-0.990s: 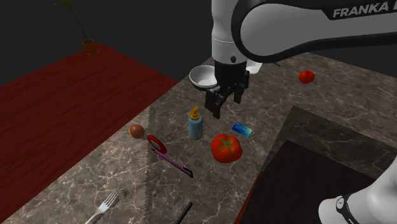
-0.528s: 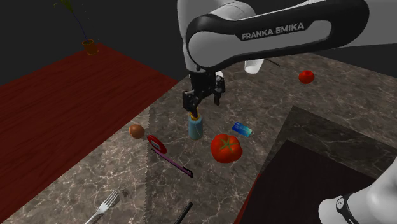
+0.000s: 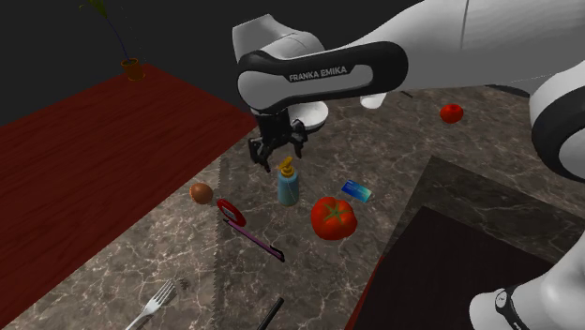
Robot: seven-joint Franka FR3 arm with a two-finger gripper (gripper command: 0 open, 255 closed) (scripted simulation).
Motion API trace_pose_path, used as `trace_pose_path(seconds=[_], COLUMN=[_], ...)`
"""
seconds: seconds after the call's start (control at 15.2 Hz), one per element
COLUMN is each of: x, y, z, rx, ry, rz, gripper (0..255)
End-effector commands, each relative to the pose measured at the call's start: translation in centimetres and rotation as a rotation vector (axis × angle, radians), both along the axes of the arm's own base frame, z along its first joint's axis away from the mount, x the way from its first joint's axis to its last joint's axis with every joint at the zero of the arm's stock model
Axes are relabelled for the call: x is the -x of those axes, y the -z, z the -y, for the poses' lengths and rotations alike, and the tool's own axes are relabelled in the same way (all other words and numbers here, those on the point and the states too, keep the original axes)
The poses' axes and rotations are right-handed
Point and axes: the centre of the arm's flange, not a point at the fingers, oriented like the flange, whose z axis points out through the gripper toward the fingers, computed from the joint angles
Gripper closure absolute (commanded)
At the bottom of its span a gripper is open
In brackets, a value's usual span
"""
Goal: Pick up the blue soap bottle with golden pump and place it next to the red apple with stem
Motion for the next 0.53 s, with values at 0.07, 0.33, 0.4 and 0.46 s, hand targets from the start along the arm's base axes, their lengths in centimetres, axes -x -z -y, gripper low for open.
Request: trace_pose_path(seconds=[0.07, 0.33, 0.4, 0.46], x=[-0.2, 0.3, 0.4, 0.4], y=[1.7, 3.7, 4.0, 4.0], z=[0.1, 0.0, 0.0, 0.0], rx=[0.001, 0.001, 0.001, 0.001], ry=[0.008, 0.008, 0.008, 0.008], rz=[-0.004, -0.004, -0.004, -0.004], gripper=[0, 0, 0, 0])
